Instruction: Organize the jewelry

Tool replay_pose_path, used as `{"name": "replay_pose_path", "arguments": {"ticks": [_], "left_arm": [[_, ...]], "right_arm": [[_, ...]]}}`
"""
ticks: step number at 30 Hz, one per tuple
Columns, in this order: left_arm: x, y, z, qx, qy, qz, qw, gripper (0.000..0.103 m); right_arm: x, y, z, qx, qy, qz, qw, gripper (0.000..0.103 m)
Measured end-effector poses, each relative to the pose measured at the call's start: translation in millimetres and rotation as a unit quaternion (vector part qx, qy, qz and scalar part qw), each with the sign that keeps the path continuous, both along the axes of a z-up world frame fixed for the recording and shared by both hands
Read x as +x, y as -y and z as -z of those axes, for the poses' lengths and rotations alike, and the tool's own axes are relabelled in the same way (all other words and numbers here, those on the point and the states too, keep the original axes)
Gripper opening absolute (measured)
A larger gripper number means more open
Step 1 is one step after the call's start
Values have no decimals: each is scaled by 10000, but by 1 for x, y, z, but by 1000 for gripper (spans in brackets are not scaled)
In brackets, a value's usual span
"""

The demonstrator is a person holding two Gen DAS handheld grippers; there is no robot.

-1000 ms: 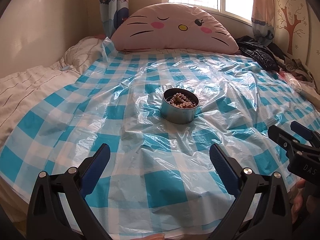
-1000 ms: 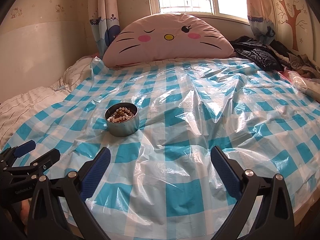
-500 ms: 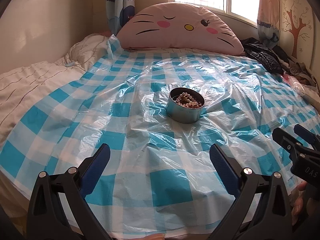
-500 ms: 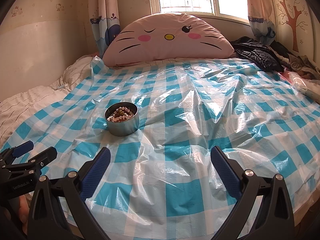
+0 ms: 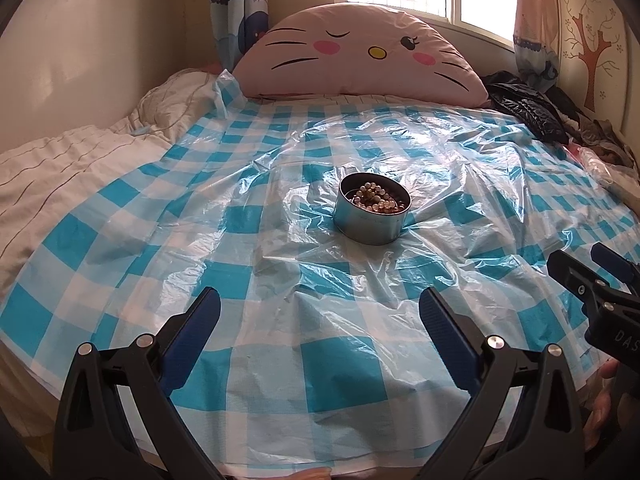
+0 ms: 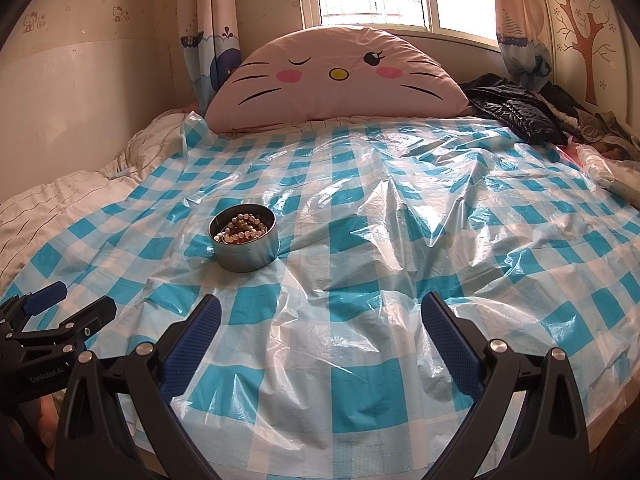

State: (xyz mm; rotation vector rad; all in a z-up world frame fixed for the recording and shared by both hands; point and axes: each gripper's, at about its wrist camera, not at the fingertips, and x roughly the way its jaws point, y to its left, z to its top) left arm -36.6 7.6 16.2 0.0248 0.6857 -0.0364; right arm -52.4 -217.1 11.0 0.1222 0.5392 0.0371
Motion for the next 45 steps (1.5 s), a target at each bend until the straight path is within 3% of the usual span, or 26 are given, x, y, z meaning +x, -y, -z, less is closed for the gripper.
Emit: {"name": "replay_pose_path", "arguments": {"ticks": [26, 36, 45], "left_arm": [[1, 2, 1, 111, -84, 1, 9999, 96], [13, 14, 9, 471, -400, 80, 9981, 96], [-5, 13, -5, 418, 222, 258, 9985, 96]], "right_arm": [[0, 1, 0, -1, -1, -3, 10000, 96], [1, 1, 0, -6, -2, -6, 10000, 96], [1, 1, 0, -1, -3, -6, 10000, 96]]}}
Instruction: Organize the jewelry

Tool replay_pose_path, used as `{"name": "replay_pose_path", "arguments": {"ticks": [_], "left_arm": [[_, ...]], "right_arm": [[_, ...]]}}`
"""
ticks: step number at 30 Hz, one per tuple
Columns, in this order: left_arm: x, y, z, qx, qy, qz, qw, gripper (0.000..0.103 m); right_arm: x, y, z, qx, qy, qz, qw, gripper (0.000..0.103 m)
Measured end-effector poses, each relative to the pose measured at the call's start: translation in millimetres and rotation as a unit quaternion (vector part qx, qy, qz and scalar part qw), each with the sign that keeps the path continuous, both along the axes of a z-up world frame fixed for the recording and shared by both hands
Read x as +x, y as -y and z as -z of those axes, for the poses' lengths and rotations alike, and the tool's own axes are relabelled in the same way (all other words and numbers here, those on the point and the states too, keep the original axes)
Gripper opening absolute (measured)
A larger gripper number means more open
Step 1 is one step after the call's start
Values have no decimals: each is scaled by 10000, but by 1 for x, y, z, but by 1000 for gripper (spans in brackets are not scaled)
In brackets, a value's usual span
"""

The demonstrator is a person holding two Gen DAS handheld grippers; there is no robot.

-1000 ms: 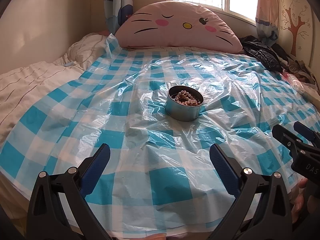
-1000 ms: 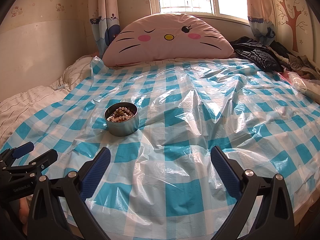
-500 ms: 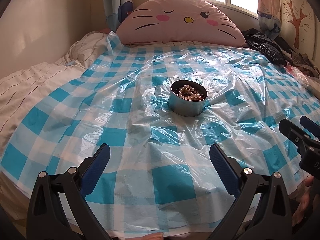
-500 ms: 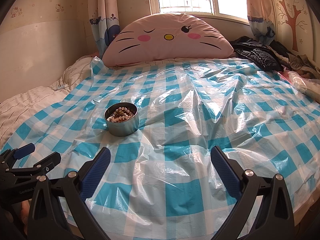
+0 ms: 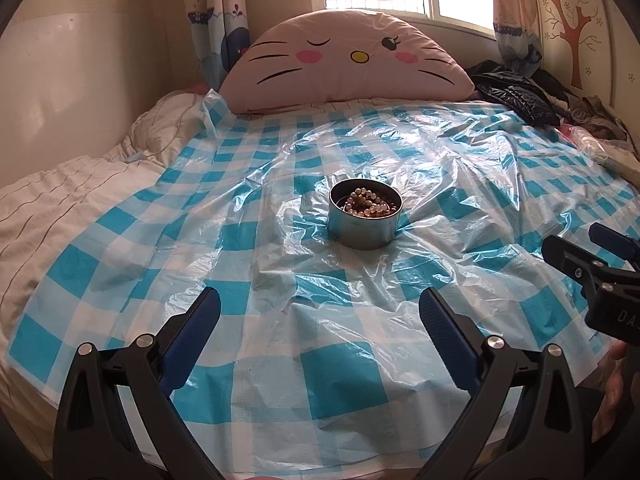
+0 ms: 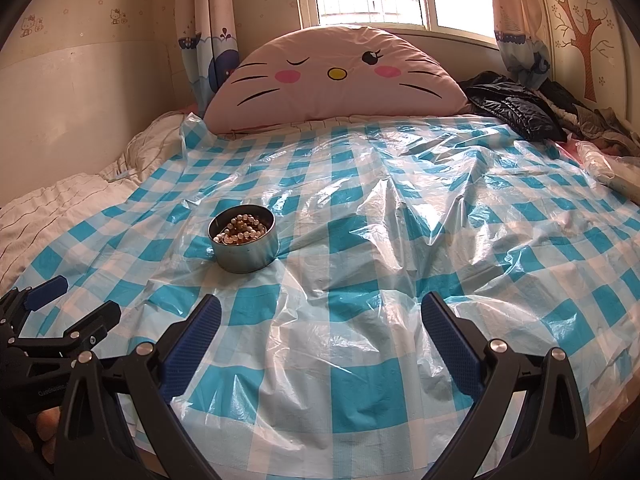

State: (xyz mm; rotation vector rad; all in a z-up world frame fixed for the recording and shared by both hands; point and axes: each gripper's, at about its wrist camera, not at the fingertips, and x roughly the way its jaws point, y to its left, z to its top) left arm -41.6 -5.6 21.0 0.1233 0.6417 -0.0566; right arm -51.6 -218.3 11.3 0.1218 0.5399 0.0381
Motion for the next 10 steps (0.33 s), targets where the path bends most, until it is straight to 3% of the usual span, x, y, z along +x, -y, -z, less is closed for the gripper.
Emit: {"name": "replay_pose_path", "arguments": {"ticks": [4, 10], "left_arm": [[7, -3, 4, 8, -235, -170, 9996, 96], [3, 4, 5, 210, -160, -117, 9996, 96]], "right_arm": [[0, 0, 0, 1, -2, 3, 10000, 96], [0, 0, 0, -7, -4, -4, 10000, 96]]}}
